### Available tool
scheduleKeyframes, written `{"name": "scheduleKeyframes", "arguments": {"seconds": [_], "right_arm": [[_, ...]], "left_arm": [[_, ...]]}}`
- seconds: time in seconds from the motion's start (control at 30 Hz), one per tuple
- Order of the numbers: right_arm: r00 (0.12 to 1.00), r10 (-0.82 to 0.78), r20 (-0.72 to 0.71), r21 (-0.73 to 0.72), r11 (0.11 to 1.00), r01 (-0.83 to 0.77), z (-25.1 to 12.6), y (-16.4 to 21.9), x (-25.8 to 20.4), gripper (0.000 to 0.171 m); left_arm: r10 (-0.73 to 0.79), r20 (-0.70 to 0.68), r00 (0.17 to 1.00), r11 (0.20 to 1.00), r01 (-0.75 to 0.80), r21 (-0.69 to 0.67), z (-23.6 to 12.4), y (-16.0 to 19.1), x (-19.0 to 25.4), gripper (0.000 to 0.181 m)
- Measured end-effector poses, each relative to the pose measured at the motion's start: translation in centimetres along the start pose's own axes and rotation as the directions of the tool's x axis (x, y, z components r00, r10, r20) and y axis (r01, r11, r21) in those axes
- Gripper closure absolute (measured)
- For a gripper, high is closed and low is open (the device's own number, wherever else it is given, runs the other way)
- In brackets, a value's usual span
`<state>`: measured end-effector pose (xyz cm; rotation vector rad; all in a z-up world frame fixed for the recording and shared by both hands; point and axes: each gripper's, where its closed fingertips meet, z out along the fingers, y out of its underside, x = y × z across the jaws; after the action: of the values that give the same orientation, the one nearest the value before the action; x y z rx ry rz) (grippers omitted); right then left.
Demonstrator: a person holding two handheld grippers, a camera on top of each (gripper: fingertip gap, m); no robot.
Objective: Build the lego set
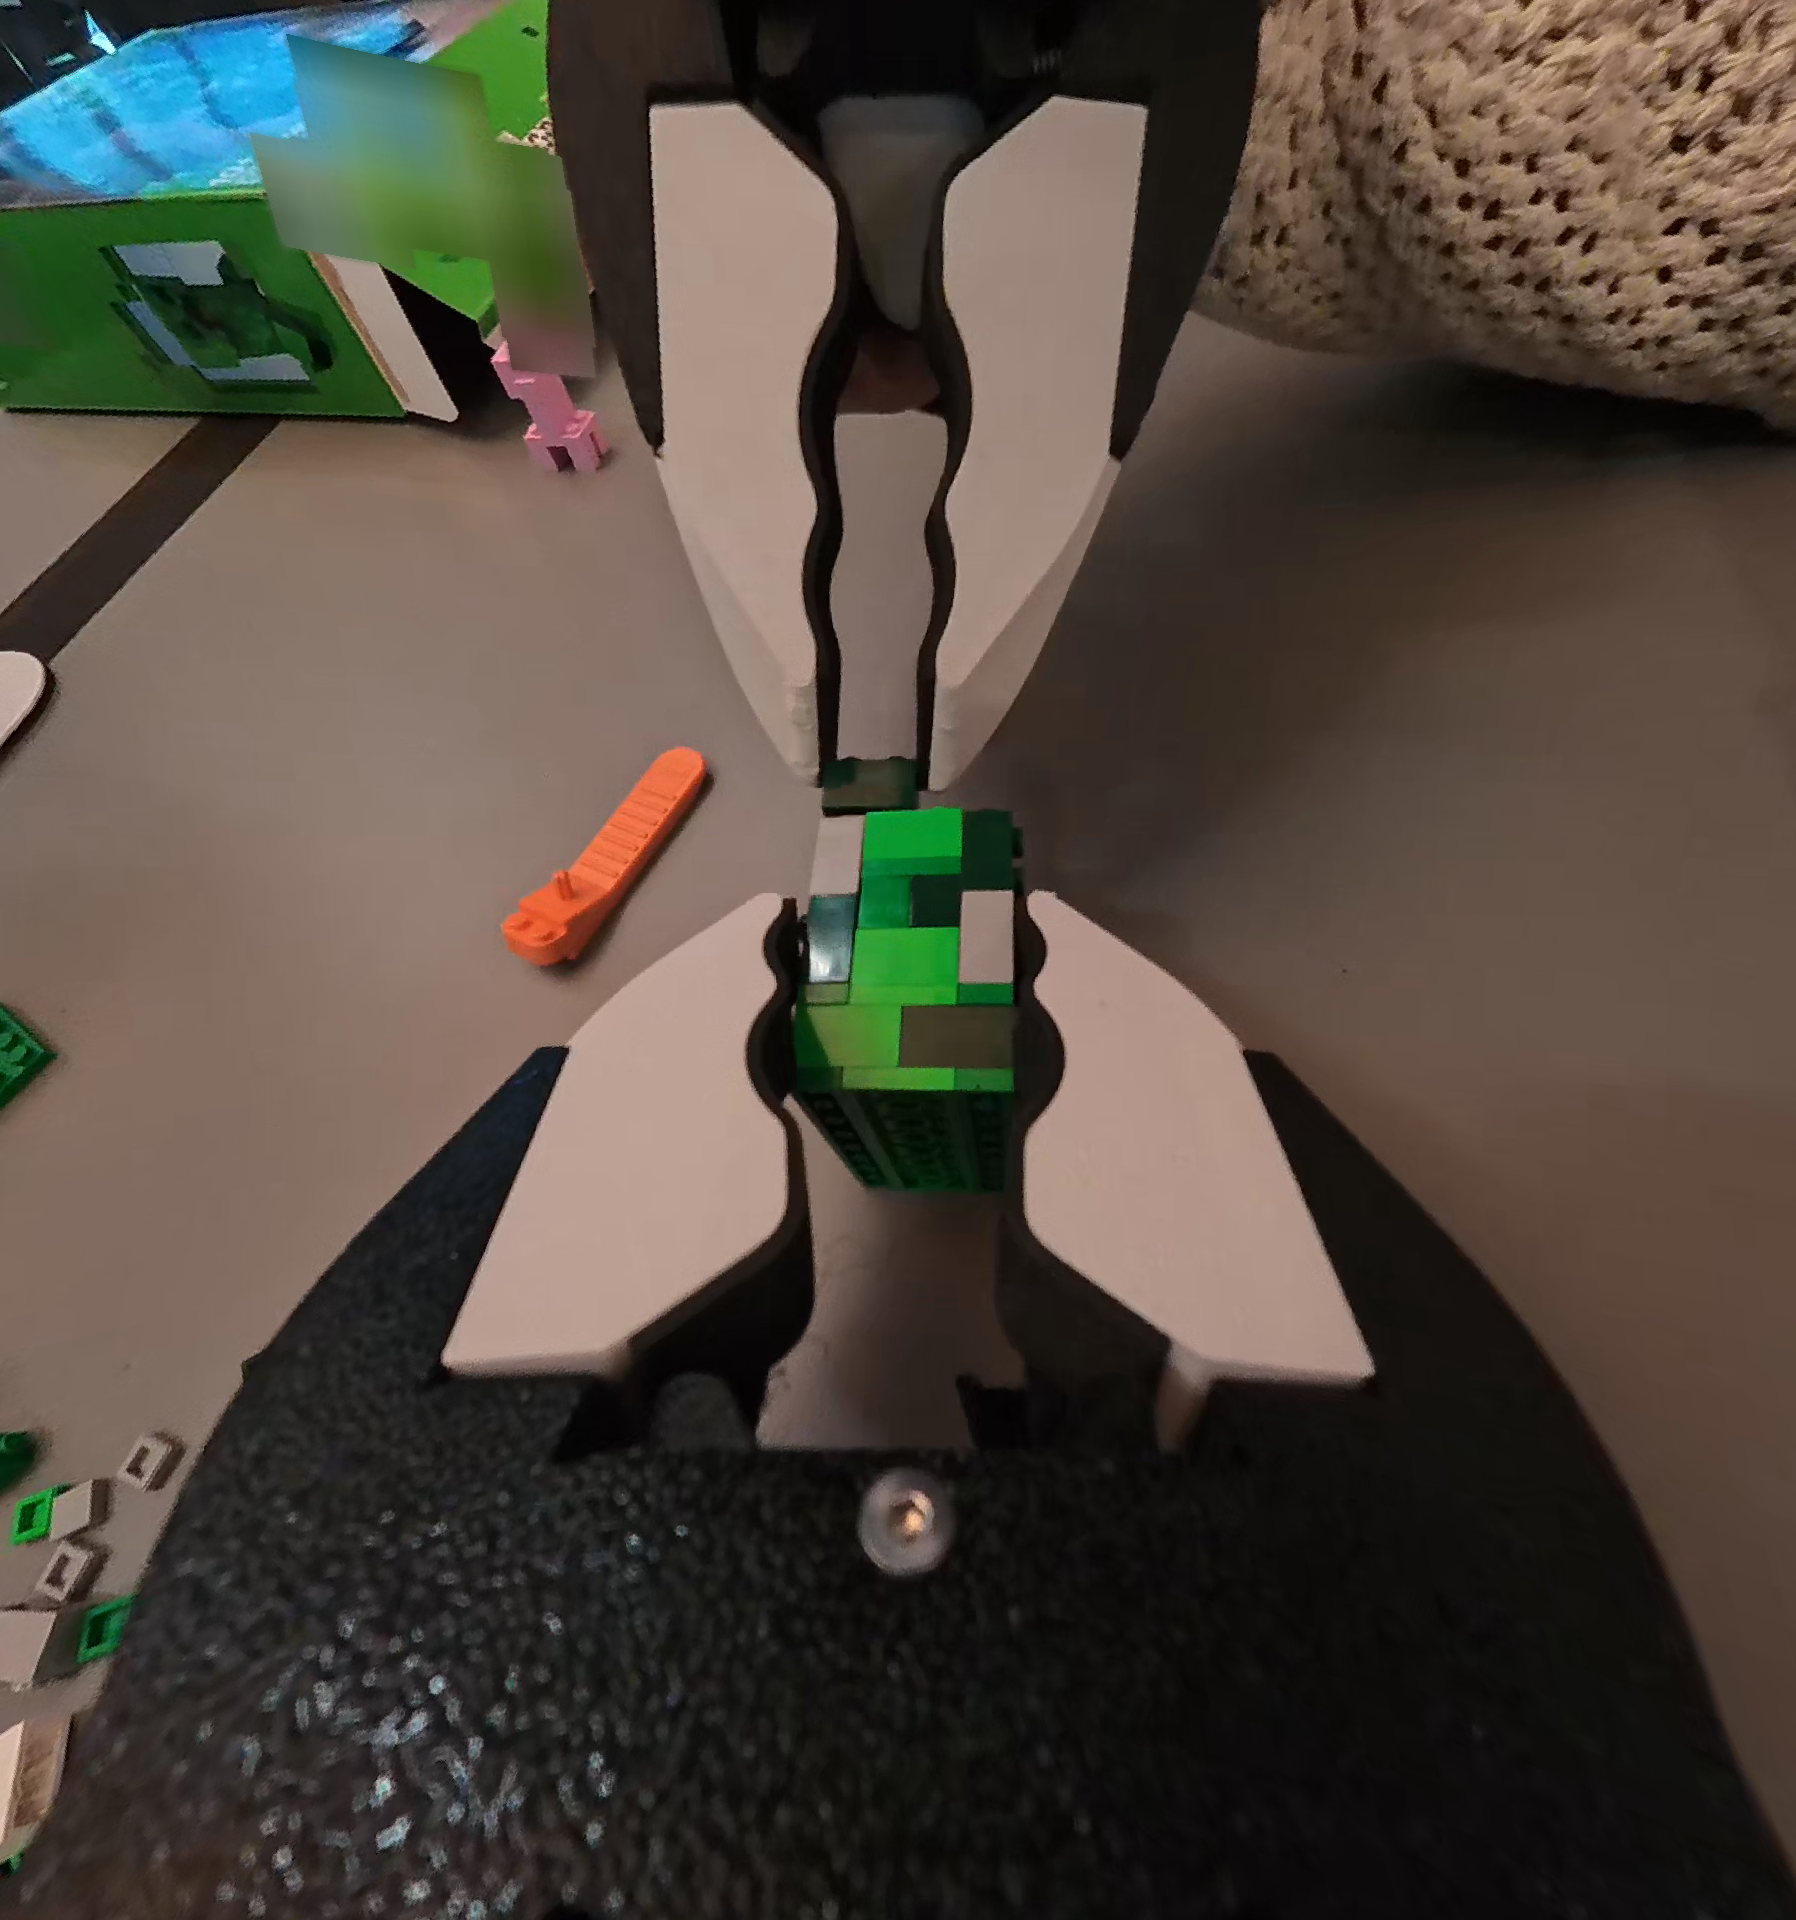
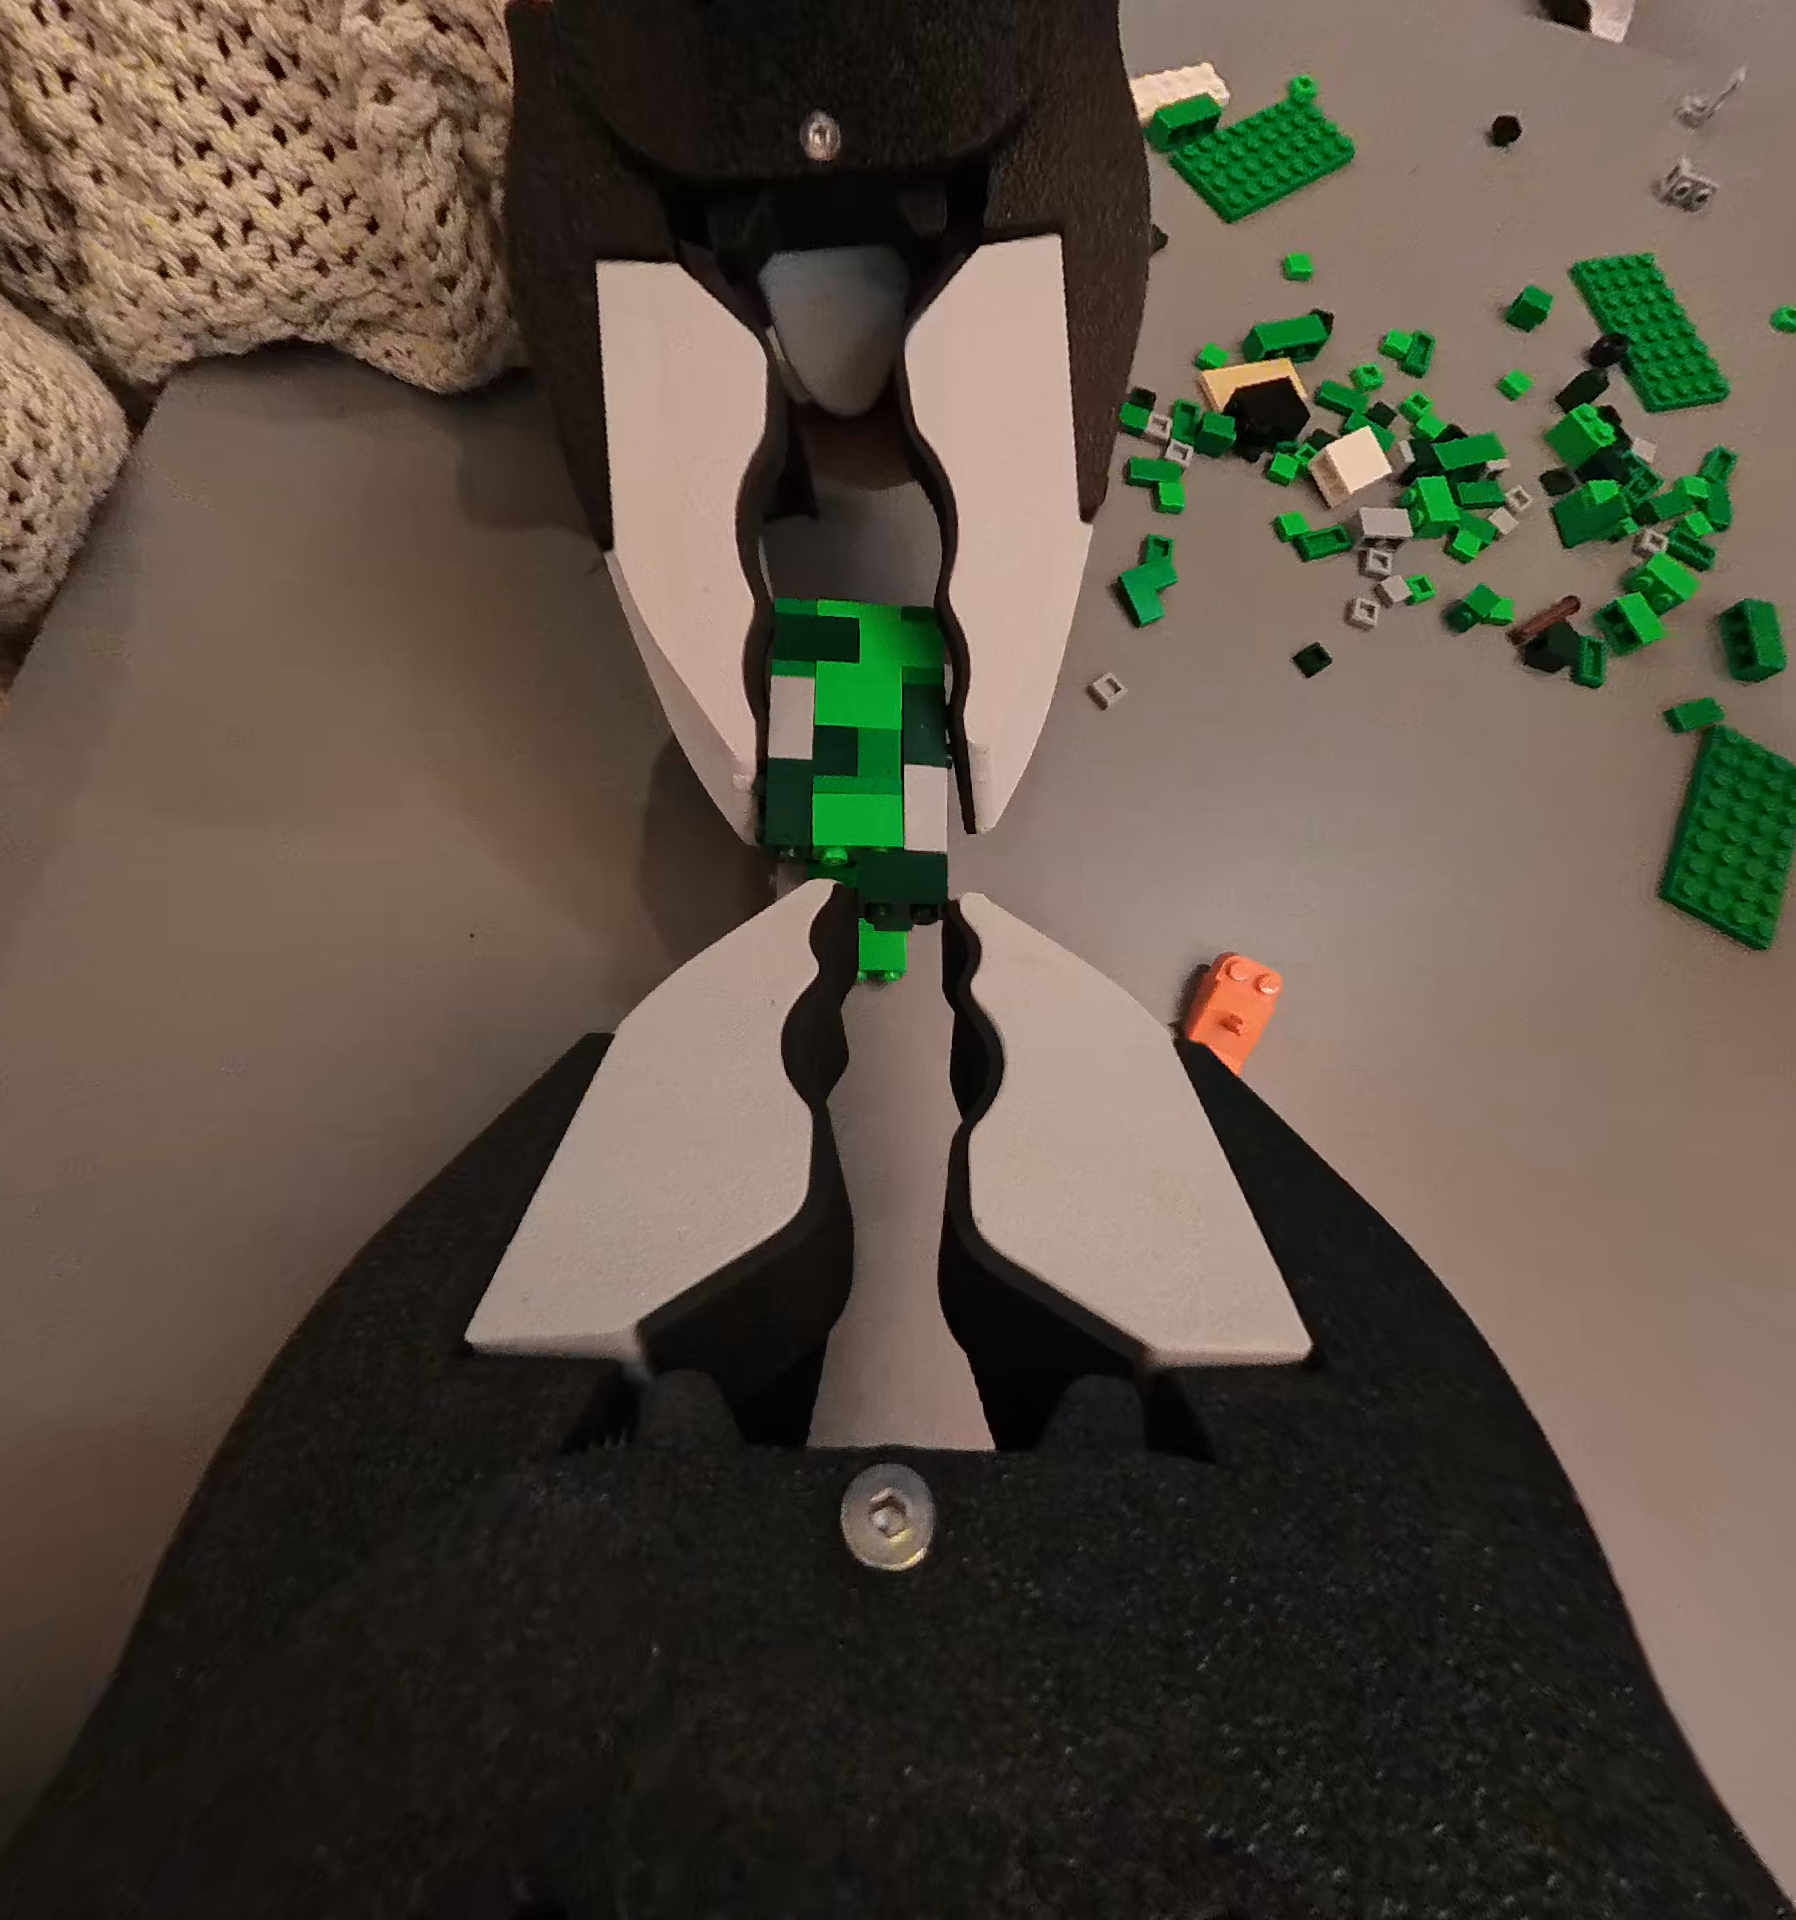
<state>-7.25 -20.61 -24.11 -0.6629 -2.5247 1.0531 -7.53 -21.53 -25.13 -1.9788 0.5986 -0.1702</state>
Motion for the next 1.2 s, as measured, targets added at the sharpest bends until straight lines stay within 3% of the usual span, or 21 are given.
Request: {"name": "scheduleKeyframes", "arguments": {"seconds": [0.73,1.2], "right_arm": [[0.999,0.031,0.011,0.23,0.973,-0.033,0.3,0.1,-0.26,0.156],[1.0,-0.002,-0.019,0.156,0.988,0.005,0.1,0.08,-0.15,0.156]], "left_arm": [[-0.005,-0.009,1.0,1.0,0.005,0.023,0.02,0.0,0.03,0.142],[0.013,0.0,1.0,1.0,-0.013,0.001,0.09,0.04,0.15,0.143]]}}
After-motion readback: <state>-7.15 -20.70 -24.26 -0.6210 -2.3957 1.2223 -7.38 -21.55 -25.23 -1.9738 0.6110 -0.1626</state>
